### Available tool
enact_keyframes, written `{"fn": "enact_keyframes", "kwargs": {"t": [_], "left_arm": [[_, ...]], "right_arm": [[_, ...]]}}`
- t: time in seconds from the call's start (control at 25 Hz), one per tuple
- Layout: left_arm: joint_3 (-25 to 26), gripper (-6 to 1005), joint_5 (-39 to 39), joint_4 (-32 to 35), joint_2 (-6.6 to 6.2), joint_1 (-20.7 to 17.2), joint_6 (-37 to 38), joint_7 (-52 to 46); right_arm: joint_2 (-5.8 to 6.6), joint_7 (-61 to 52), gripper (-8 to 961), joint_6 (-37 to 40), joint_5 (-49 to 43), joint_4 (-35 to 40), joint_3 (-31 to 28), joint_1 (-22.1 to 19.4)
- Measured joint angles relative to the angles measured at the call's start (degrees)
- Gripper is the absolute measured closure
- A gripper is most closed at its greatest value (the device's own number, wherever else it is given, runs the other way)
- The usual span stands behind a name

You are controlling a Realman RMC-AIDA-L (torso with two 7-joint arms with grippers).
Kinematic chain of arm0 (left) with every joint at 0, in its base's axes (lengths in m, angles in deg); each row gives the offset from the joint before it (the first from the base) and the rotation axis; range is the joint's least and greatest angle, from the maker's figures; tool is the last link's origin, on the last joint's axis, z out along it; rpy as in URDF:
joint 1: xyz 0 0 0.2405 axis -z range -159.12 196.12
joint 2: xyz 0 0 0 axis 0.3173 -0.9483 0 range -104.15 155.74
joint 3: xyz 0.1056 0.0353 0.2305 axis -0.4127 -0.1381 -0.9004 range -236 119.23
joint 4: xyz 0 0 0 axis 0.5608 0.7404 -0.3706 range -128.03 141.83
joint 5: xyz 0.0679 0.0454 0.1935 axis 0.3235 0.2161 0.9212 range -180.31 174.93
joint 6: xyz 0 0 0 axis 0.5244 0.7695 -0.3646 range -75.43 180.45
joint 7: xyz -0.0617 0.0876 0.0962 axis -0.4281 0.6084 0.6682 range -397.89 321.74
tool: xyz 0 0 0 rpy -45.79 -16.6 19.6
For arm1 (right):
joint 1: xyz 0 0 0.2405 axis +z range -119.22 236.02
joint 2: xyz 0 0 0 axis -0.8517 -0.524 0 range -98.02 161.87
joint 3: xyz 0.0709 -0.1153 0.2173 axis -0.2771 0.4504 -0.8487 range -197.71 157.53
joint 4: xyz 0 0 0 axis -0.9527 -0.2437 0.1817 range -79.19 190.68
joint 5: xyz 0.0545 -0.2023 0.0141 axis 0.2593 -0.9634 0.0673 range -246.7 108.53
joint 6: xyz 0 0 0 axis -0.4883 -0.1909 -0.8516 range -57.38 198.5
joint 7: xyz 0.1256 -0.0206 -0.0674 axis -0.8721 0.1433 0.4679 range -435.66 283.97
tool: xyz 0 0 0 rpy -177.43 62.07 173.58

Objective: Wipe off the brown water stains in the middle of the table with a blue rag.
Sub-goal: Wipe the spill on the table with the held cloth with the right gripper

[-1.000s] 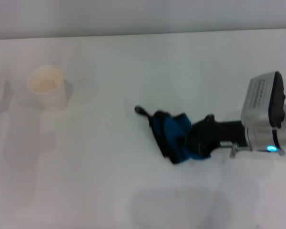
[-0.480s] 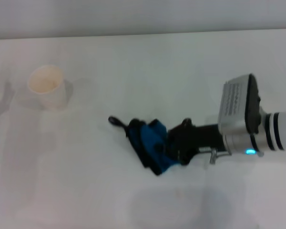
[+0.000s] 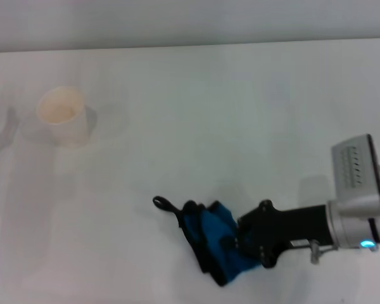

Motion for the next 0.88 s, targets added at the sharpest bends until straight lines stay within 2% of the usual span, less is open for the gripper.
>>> {"fn": "enact_keyframes", "kwargs": {"t": [0.16, 0.28, 0.44, 0.68, 0.88], "left_arm": [[0.0, 138, 0.0, 0.1, -0.06, 0.3, 0.0, 0.0], [0.0, 138, 0.0, 0.1, -0.07, 0.7, 0.0, 0.0], [0.0, 138, 0.0, 0.1, -0.07, 1.0, 0.0, 0.1], [0.0, 138, 0.0, 0.1, -0.08, 0.8, 0.0, 0.1], [0.0, 138, 0.0, 0.1, -0.17, 0.9, 0.0, 0.2]], "right_arm": [[0.16, 1.7, 859, 4.9, -1.4, -1.7, -0.3, 0.2], [-0.36, 2.1, 859, 4.2, -1.5, -2.9, 0.0, 1.8], [-1.00, 2.2, 859, -1.6, 1.1, -2.4, 3.8, 4.3], [-1.81, 2.0, 859, -11.8, 7.5, -4.4, 12.7, 11.0], [-1.91, 1.7, 859, -18.7, 12.0, -4.1, 18.8, 14.3]]}}
